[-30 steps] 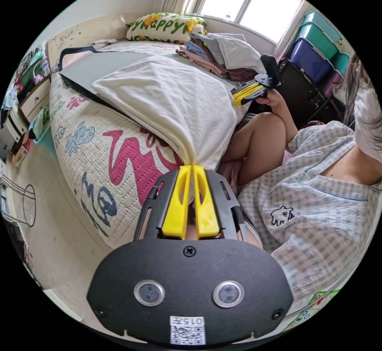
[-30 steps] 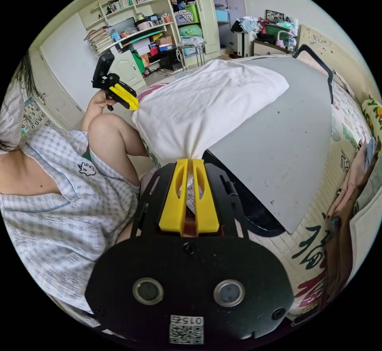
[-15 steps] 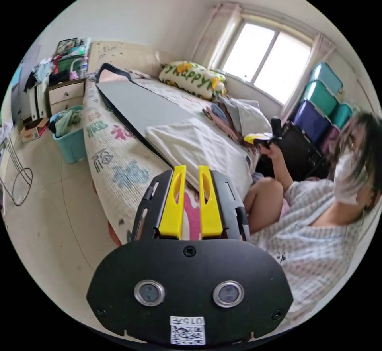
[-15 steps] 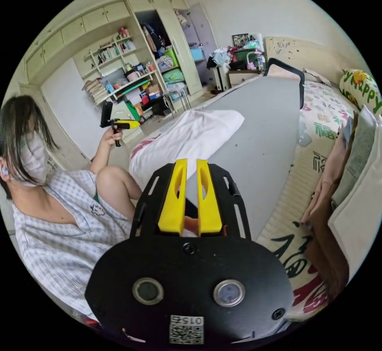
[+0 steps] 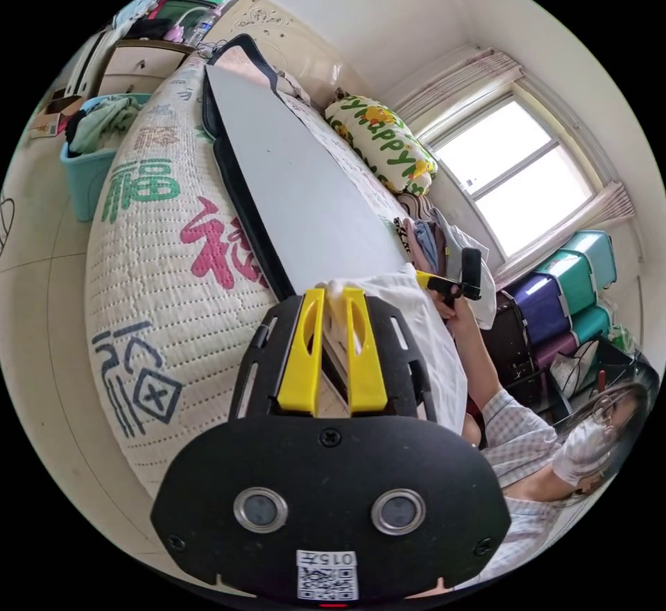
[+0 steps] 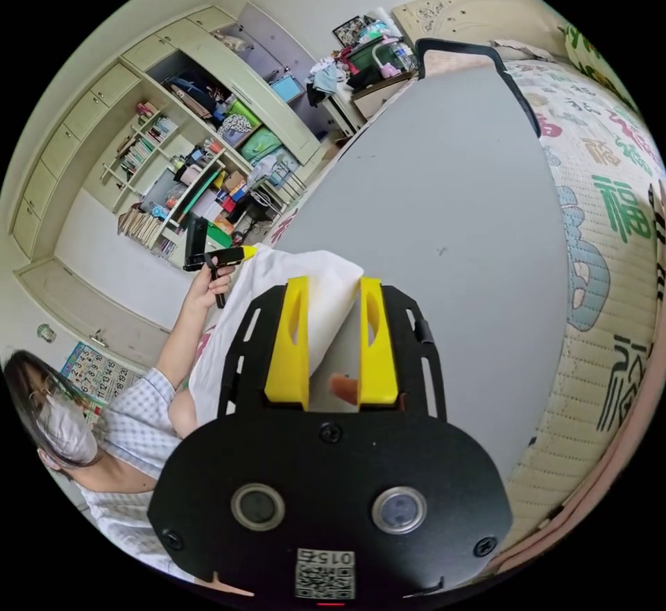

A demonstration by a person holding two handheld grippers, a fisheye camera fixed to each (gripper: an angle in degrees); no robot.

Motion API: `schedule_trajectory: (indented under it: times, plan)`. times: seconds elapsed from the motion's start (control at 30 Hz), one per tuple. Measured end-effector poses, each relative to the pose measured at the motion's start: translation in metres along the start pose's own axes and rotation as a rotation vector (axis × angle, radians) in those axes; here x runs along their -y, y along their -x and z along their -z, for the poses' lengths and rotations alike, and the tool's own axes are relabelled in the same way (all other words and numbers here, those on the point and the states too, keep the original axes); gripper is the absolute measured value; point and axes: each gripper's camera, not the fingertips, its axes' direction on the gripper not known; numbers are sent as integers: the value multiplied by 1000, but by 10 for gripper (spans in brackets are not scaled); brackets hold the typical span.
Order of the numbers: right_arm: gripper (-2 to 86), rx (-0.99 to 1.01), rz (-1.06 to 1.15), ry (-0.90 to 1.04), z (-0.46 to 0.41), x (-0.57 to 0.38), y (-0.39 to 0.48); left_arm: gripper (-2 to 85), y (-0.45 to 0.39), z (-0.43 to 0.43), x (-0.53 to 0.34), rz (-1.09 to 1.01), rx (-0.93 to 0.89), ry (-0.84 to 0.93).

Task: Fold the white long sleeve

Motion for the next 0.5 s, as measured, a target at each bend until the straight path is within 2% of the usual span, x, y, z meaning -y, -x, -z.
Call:
schedule_trajectory:
  times: [0.13, 0.3, 0.4, 0.5]
  plan:
    - [58, 15, -56, -34, -7, 2, -10, 23, 9, 22, 12, 25, 13, -40]
    - [57, -63, -46, -1, -22, 0, 0, 24, 14, 27, 27, 49, 29, -1]
    - [66, -151, 7, -44, -15, -16, 21, 48, 22, 43, 24, 66, -40, -63]
    - [72, -206, 150, -83, -4, -48, 68, 62, 29, 63, 14, 86, -116, -158]
